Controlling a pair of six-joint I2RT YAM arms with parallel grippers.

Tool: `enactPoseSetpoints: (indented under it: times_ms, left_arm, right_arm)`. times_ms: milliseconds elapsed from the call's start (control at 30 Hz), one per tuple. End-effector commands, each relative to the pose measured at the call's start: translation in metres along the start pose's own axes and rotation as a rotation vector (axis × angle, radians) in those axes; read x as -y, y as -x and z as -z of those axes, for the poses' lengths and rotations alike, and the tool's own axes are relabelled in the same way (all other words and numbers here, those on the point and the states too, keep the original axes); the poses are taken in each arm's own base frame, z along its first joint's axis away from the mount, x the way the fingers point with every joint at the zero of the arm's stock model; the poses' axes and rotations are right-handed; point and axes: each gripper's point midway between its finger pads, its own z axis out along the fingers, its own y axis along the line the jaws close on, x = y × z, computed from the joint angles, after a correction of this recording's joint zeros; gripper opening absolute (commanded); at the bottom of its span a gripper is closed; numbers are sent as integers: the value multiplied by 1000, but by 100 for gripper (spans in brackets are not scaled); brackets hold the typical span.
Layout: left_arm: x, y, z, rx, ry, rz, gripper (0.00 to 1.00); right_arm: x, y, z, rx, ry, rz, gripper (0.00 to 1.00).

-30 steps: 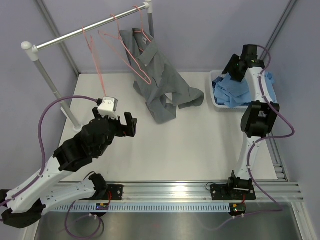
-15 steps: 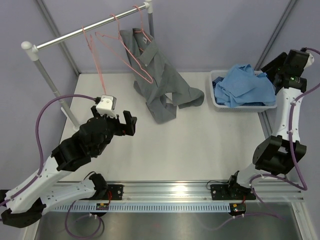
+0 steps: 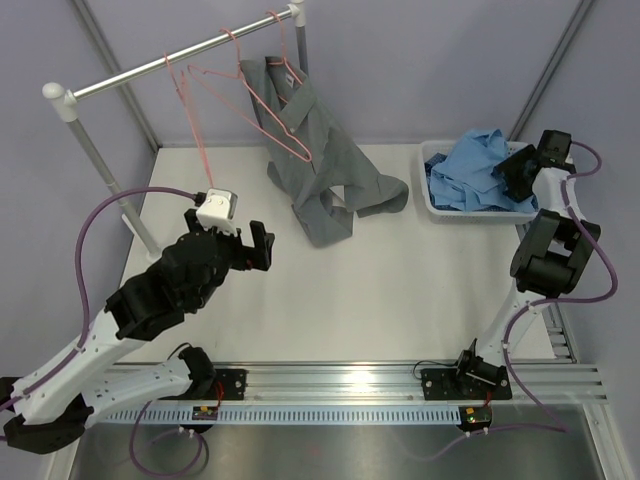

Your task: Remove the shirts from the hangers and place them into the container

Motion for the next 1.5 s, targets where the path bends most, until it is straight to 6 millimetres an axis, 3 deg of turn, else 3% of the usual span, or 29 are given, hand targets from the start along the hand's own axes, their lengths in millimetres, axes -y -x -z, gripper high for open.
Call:
enactPoseSetpoints:
  times_ms: [0, 133, 267, 367, 467, 567, 600, 667, 700, 733, 767, 800, 867, 900, 967, 1000, 1033, 1100, 1167, 1200, 1267, 1300, 1333, 1367, 1467]
  left_arm:
    - [0, 28, 3, 70, 5, 18, 99]
    - [1, 30, 2, 69, 6, 5, 99]
    - [1, 35, 2, 76, 10, 6, 99]
    - [1, 37, 2, 81, 12, 9, 99]
    - [1, 41, 4, 90, 11, 15, 99]
    - [0, 47, 7, 102, 14, 20, 99]
    - [0, 48, 8, 106, 15, 21, 99]
    - [-4, 52, 9, 118, 30, 27, 99]
    - [-6, 53, 11, 120, 39, 29, 99]
    - [-8, 55, 12, 123, 44, 32, 99]
    - [-11, 57, 13, 127, 61, 31, 99]
    - [-14, 58, 16, 127, 69, 30, 99]
    - [-22, 59, 19, 127, 107, 21, 99]
    - [-26, 61, 22, 133, 120, 22, 99]
    - [-35, 65, 28, 148, 154, 26, 99]
    - [-40, 67, 33, 155, 162, 29, 99]
    - [-43, 68, 36, 161, 173, 33, 99]
    - [-53, 69, 43, 175, 204, 36, 99]
    - [-66, 71, 52, 196, 243, 13, 99]
    - [-73, 69, 55, 189, 265, -9, 99]
    - [-85, 66, 64, 189, 301, -23, 99]
    - [-89, 65, 67, 190, 310, -25, 99]
    - [-93, 63, 70, 193, 320, -22, 99]
    - [-99, 62, 77, 201, 329, -13, 99]
    - [-108, 60, 86, 226, 340, 13, 99]
  right_arm:
    - [-12, -13, -29, -71, 42, -3, 71]
    - [-14, -18, -36, -68, 38, 18, 72]
    - [-21, -2, -15, -4, 33, 73, 74]
    - [-35, 24, 22, 86, 45, 120, 75]
    - [-54, 50, 71, 182, 74, 169, 78]
    - [-70, 69, 127, 270, 115, 214, 83]
    - [-80, 75, 157, 319, 149, 227, 86]
    - [-87, 79, 189, 365, 179, 265, 89]
    - [-94, 81, 221, 406, 223, 284, 92]
    - [-100, 82, 241, 433, 247, 313, 94]
    - [-99, 79, 256, 434, 252, 326, 96]
    - [-104, 77, 288, 474, 290, 346, 98]
    - [-103, 69, 316, 499, 316, 385, 99]
    - [-105, 63, 350, 551, 358, 402, 99]
    - [-98, 53, 370, 589, 379, 422, 100]
    - [-95, 46, 401, 650, 410, 428, 99]
    - [-88, 39, 400, 648, 406, 430, 100]
    - [-82, 28, 433, 725, 444, 434, 100]
    - [-73, 20, 438, 735, 435, 421, 99]
    - [-71, 12, 453, 765, 457, 423, 100]
    - [-67, -1, 453, 758, 470, 451, 100]
    - [-65, -10, 467, 778, 503, 459, 99]
    - [-61, -18, 461, 764, 503, 469, 99]
    - [-56, -23, 473, 795, 520, 467, 100]
    - [-44, -35, 479, 817, 538, 476, 100]
